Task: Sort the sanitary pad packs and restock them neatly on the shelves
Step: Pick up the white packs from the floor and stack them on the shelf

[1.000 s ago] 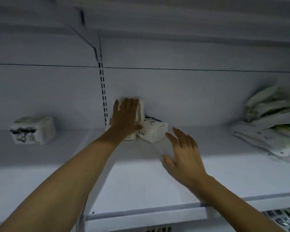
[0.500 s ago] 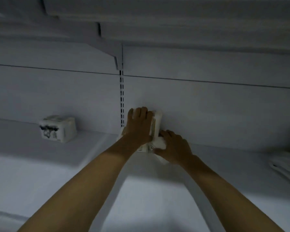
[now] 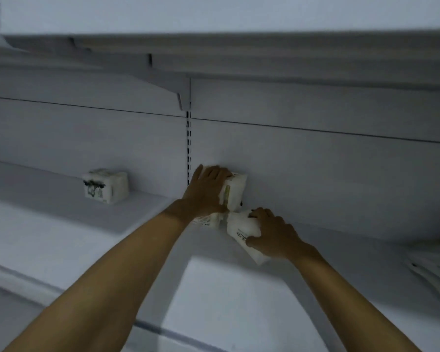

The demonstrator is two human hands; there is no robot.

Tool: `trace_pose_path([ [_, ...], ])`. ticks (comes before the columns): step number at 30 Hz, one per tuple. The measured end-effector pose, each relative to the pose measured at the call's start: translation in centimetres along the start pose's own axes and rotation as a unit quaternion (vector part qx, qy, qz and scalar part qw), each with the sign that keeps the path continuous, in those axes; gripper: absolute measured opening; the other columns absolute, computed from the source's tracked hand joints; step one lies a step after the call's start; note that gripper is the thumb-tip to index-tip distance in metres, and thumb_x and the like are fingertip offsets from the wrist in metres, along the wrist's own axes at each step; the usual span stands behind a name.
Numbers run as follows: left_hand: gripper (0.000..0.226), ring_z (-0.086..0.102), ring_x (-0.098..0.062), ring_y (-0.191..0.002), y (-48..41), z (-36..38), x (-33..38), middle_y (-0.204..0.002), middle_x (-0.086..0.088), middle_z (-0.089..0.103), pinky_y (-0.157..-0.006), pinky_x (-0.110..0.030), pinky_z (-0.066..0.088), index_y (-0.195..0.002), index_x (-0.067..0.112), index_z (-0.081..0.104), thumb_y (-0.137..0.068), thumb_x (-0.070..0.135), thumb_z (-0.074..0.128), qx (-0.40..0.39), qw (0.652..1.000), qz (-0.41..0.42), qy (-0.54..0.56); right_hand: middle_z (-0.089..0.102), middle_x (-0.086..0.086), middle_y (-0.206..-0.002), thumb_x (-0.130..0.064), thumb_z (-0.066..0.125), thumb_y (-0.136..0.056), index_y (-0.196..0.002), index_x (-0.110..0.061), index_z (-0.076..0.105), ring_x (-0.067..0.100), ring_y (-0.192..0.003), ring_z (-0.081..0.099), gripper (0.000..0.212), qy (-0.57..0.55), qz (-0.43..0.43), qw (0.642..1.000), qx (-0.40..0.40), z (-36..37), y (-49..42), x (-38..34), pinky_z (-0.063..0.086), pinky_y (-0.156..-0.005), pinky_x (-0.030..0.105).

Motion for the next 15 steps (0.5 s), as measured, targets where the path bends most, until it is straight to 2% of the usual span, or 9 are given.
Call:
trace_pose_path([
  [3,0.085,0.035,-0.025,-0.134,1.8,-1.3,0.0,-0.140,-0.004,0.044,-0.116,-0.040,0.012,-0.140,0.016,0.039,-0.069,0.040,0.080,0.071,0.992,-0.063,0.080,0.041,-0.005,-0.139,-0.036,0.067,-0.083,-0.135,-0.027,0.037,0.024,-0.123,0.046,0.061,-0.072,-0.007,0.997,0.033,0.4,0.8,0.9,0.038,-0.096,0.035],
  [5,0.085,0.046,-0.026,-0.124,3.2,-2.7,0.1,-0.133,-0.007,0.052,-0.107,-0.038,0.029,-0.137,0.012,0.043,-0.067,0.039,0.083,0.160,0.969,-0.118,0.149,0.045,-0.004,-0.136,-0.033,0.071,-0.080,-0.133,-0.028,0.041,0.024,-0.121,0.048,0.061,-0.131,-0.002,0.989,0.064,0.8,1.0,1.6,0.039,-0.096,0.036],
  [6,0.085,0.052,-0.024,-0.117,4.0,-3.6,0.3,-0.127,-0.006,0.055,-0.099,-0.036,0.039,-0.136,0.010,0.042,-0.067,0.039,0.084,0.198,0.945,-0.158,0.205,0.047,-0.002,-0.134,-0.032,0.074,-0.076,-0.132,-0.027,0.044,0.024,-0.120,0.050,0.063,-0.180,0.011,0.980,0.080,0.8,1.1,1.9,0.041,-0.097,0.037],
  [8,0.077,0.056,-0.016,-0.100,5.8,-5.9,1.0,-0.115,0.001,0.054,-0.083,-0.027,0.048,-0.135,0.012,0.035,-0.076,0.034,0.079,0.246,0.868,-0.257,0.345,0.055,0.003,-0.126,-0.034,0.076,-0.067,-0.125,-0.023,0.052,0.026,-0.114,0.055,0.065,-0.324,0.041,0.937,0.124,0.6,1.3,2.4,0.045,-0.094,0.039],
  [10,0.055,0.059,-0.010,-0.087,8.2,-7.2,0.9,-0.104,0.009,0.054,-0.071,-0.023,0.050,-0.126,0.017,0.035,-0.086,0.034,0.069,0.252,0.754,-0.356,0.491,0.061,0.004,-0.114,-0.023,0.078,-0.073,-0.116,-0.017,0.056,0.027,-0.107,0.059,0.048,-0.467,0.044,0.867,0.171,-0.2,1.5,2.0,0.050,-0.083,0.037],
  [11,0.049,0.063,-0.013,-0.086,9.6,-7.6,0.6,-0.102,0.007,0.060,-0.069,-0.027,0.053,-0.120,0.017,0.039,-0.087,0.043,0.064,0.243,0.696,-0.384,0.555,0.062,0.003,-0.109,-0.015,0.074,-0.079,-0.113,-0.017,0.057,0.025,-0.103,0.060,0.038,-0.525,0.033,0.833,0.173,-0.6,1.7,1.2,0.050,-0.075,0.033],
  [12,0.054,0.067,-0.020,-0.089,11.1,-7.8,0.4,-0.103,0.002,0.067,-0.072,-0.036,0.057,-0.119,0.015,0.047,-0.083,0.054,0.060,0.224,0.654,-0.395,0.606,0.062,0.001,-0.107,-0.011,0.070,-0.083,-0.111,-0.019,0.057,0.023,-0.099,0.060,0.032,-0.573,0.016,0.804,0.157,-0.9,1.9,-0.1,0.050,-0.069,0.029],
  [14,0.050,0.071,-0.023,-0.086,14.2,-7.7,0.8,-0.098,-0.005,0.073,-0.076,-0.043,0.057,-0.112,0.019,0.059,-0.087,0.060,0.045,0.200,0.605,-0.385,0.667,0.064,0.001,-0.111,-0.010,0.068,-0.083,-0.112,-0.023,0.056,0.019,-0.094,0.063,0.033,-0.636,-0.026,0.766,0.097,-0.9,2.6,-4.2,0.052,-0.067,0.029],
  [15,0.047,0.071,-0.021,-0.084,15.7,-8.0,1.4,-0.092,-0.003,0.074,-0.074,-0.040,0.057,-0.107,0.021,0.062,-0.091,0.059,0.040,0.196,0.600,-0.372,0.680,0.065,0.002,-0.112,-0.012,0.069,-0.082,-0.112,-0.025,0.056,0.019,-0.094,0.064,0.035,-0.652,-0.050,0.754,0.060,-0.7,3.1,-6.7,0.053,-0.071,0.032],
])
Point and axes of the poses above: each hand's wrist, its own y-axis away from the middle knuckle, its own z-axis out of the palm, x = y × z, the point moved 2 cm from there along -y, towards the middle knuckle
